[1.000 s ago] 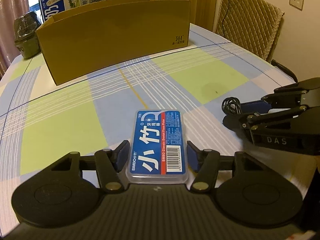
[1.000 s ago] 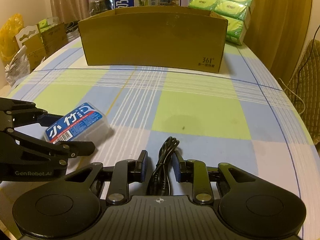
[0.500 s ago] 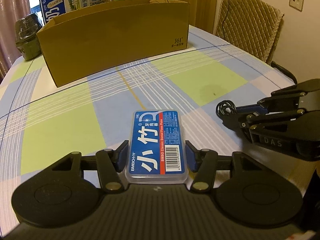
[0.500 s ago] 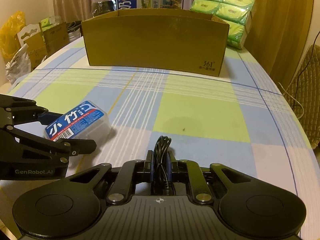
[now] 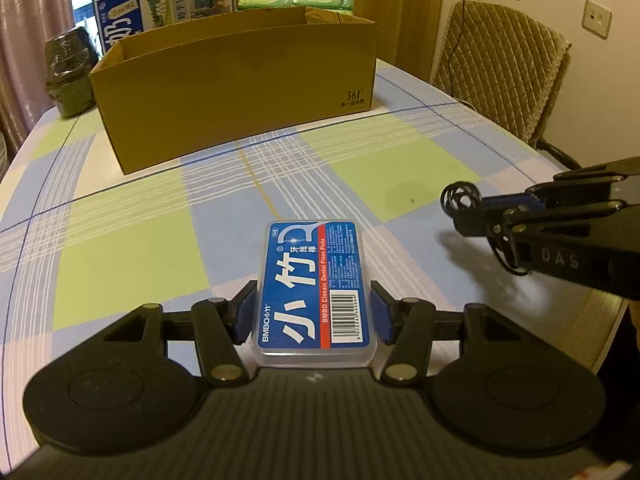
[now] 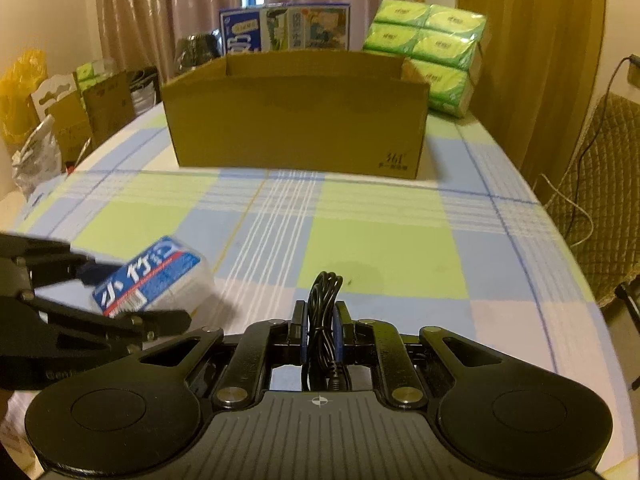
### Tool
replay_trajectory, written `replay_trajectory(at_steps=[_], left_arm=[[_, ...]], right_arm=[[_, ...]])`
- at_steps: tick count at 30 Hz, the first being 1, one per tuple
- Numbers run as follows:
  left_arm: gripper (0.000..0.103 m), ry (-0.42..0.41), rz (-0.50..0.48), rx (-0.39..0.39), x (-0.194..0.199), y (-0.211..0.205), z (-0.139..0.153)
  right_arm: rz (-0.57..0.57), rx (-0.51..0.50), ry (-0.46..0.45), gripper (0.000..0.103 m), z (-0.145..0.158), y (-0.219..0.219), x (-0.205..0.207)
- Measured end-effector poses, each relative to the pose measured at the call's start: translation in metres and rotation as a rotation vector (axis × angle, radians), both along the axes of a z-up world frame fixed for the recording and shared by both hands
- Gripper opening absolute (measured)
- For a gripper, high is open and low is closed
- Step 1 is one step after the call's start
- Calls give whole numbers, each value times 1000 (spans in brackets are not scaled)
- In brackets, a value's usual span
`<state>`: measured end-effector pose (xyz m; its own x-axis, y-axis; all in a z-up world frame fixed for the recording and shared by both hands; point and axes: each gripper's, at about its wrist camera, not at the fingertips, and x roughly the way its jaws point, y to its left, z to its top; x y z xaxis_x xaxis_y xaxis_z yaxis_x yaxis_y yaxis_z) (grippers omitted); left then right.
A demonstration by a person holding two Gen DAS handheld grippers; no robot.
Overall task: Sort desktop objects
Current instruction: 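Carry the toothpick box and black cable over the cardboard box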
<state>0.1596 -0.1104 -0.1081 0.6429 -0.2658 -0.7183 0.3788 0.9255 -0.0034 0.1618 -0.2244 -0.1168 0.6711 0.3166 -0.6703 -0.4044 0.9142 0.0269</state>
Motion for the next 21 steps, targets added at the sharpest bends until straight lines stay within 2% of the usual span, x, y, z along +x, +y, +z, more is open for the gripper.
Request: replay_trajectory(at_steps=[14, 21], left_arm=[[52, 52, 105, -21, -23, -12, 33], [52, 41, 133, -39, -26, -15, 50]], right_arm=[[-45, 66, -34, 9, 41, -19, -15], [-62, 85, -33, 9, 52, -28, -18]])
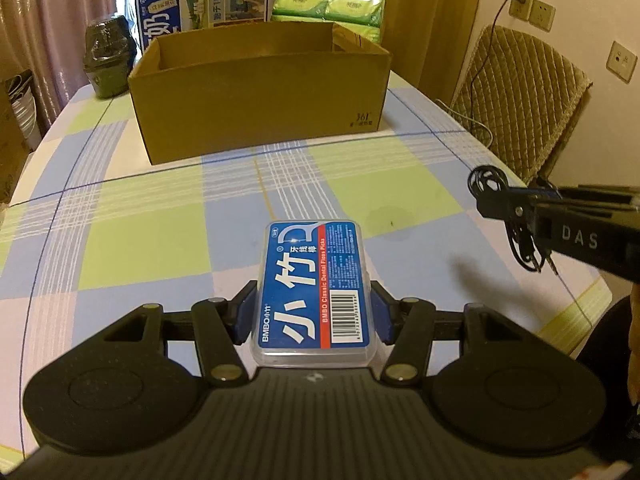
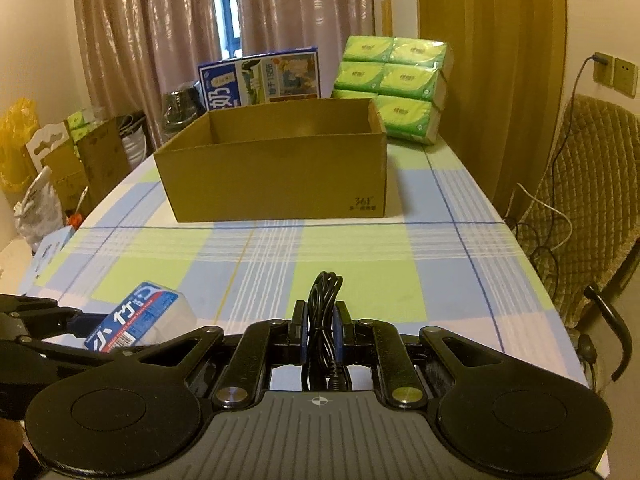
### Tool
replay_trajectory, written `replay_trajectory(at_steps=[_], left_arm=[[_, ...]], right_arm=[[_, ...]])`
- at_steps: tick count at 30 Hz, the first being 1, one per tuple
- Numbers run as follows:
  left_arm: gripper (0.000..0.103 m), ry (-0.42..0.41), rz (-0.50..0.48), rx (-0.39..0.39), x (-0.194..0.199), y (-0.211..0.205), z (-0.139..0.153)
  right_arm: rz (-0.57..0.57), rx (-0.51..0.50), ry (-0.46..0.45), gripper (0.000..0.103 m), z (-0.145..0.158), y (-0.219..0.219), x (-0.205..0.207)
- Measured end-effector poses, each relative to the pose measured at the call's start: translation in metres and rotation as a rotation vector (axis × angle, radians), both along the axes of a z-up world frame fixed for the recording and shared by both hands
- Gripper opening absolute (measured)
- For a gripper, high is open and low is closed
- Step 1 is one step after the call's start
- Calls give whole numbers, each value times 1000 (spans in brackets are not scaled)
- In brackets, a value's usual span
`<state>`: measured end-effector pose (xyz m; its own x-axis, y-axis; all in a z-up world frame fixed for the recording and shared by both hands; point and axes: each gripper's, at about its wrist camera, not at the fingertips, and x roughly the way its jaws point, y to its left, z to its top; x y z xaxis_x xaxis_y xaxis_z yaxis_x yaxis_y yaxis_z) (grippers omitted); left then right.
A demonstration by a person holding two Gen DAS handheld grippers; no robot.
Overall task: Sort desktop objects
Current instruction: 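Carry the toothpick box and black cable over the cardboard box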
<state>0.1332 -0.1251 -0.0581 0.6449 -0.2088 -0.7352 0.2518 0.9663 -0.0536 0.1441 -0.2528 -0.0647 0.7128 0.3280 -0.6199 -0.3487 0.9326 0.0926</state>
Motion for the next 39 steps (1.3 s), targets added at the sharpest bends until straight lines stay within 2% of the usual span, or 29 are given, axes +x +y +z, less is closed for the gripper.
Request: replay_trajectory(at_steps=[14, 26, 39], left_arm=[[52, -24, 19, -16, 6, -2, 20], [52, -42, 42, -45, 19, 5, 35], [52, -88, 81, -34, 43, 21, 56]], right_arm=[[-14, 34, 2, 9, 14, -8, 9], [1, 24, 0, 9, 27, -2, 28], [27, 29, -6, 9, 48, 9, 53]])
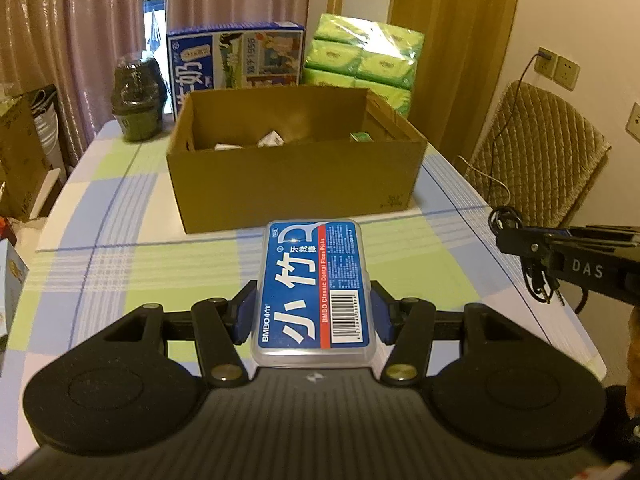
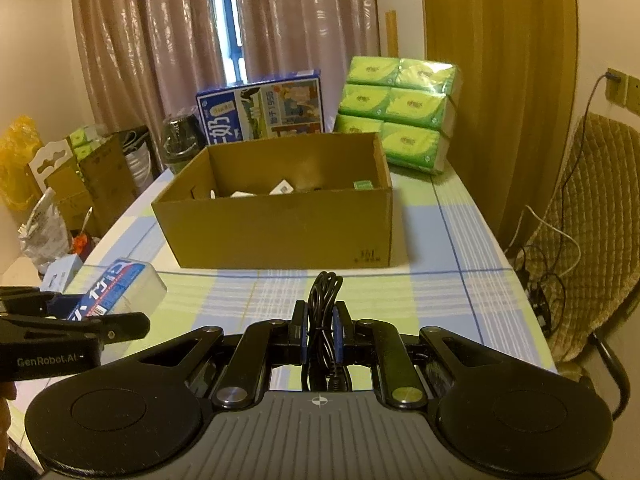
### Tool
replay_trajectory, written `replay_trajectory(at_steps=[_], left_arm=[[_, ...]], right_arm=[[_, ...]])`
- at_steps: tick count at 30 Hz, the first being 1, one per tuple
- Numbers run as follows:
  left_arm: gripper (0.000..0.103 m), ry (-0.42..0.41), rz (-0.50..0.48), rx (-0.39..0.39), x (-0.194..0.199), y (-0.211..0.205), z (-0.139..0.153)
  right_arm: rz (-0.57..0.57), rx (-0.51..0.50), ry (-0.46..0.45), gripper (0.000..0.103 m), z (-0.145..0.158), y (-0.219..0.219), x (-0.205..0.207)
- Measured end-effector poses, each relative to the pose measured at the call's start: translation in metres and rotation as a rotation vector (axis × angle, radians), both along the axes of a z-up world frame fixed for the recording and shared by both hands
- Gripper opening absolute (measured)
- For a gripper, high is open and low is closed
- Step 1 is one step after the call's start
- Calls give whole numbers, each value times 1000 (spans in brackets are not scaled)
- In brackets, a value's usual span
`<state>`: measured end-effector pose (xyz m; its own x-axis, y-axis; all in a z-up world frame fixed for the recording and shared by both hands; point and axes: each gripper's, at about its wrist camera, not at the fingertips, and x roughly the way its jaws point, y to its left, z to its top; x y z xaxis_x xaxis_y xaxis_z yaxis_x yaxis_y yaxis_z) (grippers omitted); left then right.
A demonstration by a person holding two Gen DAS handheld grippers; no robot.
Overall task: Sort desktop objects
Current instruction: 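Carry the toothpick box and black cable over the cardboard box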
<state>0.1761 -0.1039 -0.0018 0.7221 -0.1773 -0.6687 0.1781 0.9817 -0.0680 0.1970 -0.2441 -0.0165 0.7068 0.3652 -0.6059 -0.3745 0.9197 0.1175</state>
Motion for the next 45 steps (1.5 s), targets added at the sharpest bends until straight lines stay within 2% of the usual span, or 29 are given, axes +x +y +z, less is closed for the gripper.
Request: replay_trajectory(at_steps=[21, 28, 37, 45], left_arm=[[52, -1, 12, -15, 43, 10, 20], [52, 18, 9, -49, 69, 16, 27], [52, 1, 11, -47, 106, 24, 44], [52, -8, 8, -42, 141, 29, 60]], right_arm=[[47, 4, -16, 9, 24, 19, 58], [44, 19, -4, 9, 29, 21, 83], [73, -14, -31, 9, 43, 37, 117], [95, -1, -6, 9, 49, 53, 149]])
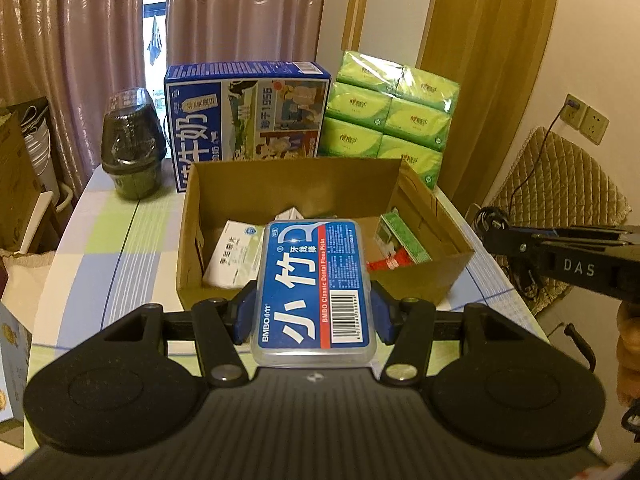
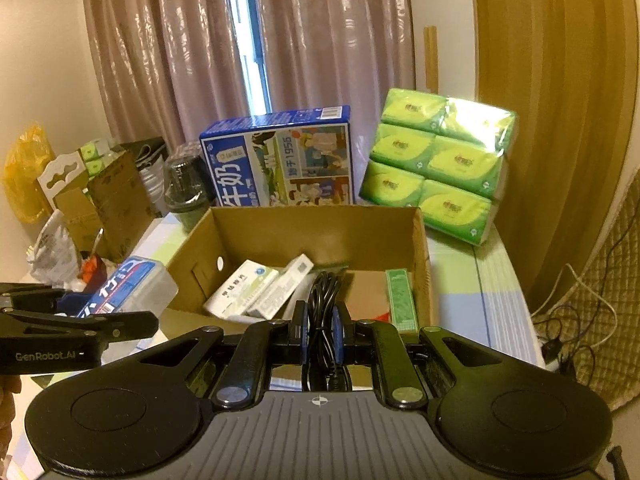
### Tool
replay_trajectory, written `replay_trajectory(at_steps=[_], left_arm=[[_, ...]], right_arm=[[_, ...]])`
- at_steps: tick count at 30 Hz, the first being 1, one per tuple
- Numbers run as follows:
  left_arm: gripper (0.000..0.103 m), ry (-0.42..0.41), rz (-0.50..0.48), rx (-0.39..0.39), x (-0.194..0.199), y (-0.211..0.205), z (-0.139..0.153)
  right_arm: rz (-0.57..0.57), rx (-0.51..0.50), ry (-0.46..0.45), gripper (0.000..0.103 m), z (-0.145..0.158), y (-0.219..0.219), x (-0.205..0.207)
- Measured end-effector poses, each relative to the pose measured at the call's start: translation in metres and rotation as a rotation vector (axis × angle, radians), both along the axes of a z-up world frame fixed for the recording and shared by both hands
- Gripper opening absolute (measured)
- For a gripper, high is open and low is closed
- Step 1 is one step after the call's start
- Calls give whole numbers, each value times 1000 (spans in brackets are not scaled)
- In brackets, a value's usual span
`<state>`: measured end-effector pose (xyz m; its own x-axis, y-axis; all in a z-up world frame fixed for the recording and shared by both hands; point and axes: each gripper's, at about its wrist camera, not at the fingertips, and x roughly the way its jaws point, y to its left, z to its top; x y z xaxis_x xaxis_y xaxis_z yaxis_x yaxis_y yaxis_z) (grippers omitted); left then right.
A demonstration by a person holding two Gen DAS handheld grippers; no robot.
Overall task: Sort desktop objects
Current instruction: 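Carry the toothpick box and black cable over the cardboard box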
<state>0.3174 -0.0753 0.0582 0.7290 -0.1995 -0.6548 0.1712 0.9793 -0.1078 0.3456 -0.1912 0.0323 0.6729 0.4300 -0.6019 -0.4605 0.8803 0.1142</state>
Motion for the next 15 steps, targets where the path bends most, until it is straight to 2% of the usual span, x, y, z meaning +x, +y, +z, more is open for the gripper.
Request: replay_trajectory(at_steps=[15], left_arm=[[52, 21, 0, 11, 54, 5, -2]], right_arm=[[12, -21, 9, 9, -3, 15, 45]])
